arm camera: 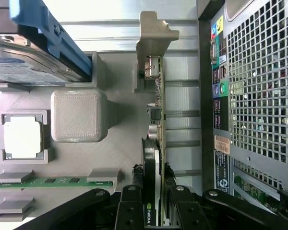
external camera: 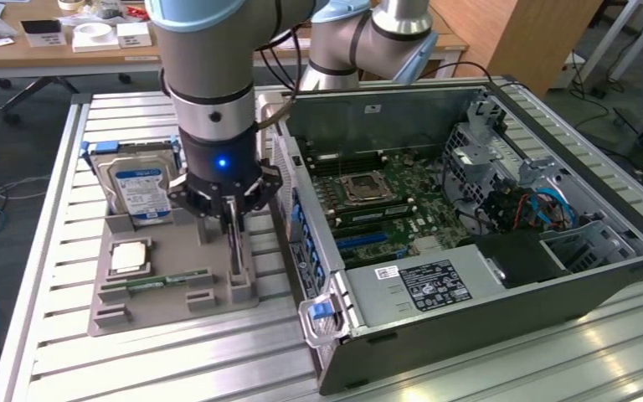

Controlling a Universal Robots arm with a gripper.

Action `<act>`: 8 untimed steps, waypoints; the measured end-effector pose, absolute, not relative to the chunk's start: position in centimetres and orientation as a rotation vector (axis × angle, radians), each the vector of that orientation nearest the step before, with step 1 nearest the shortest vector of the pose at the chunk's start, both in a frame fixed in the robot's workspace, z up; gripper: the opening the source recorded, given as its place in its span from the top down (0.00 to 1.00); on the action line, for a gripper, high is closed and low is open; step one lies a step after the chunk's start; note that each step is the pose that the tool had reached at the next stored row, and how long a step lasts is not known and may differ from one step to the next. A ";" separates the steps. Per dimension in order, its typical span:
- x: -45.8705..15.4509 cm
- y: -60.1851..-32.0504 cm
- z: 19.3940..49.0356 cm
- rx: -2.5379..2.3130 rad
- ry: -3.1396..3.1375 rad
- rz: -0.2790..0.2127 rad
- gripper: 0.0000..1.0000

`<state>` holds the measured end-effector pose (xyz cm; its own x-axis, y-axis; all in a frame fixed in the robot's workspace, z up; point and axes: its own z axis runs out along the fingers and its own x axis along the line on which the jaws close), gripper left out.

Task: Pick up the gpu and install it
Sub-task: 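Pick up the gpu and move the gpu toward the slot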

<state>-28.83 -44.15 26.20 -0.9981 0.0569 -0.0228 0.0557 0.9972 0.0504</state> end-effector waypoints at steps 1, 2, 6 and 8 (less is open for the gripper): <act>-28.8 -44.2 26.5 0.088 3.115 0.078 0.73; -28.8 -44.2 26.8 0.088 3.115 0.078 0.73; -28.8 -44.2 28.0 0.088 3.115 0.079 0.73; -28.8 -44.2 28.7 0.088 3.115 0.079 0.73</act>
<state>-28.82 -44.16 28.73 -0.9981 0.0569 -0.0227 0.0557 0.9971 0.0516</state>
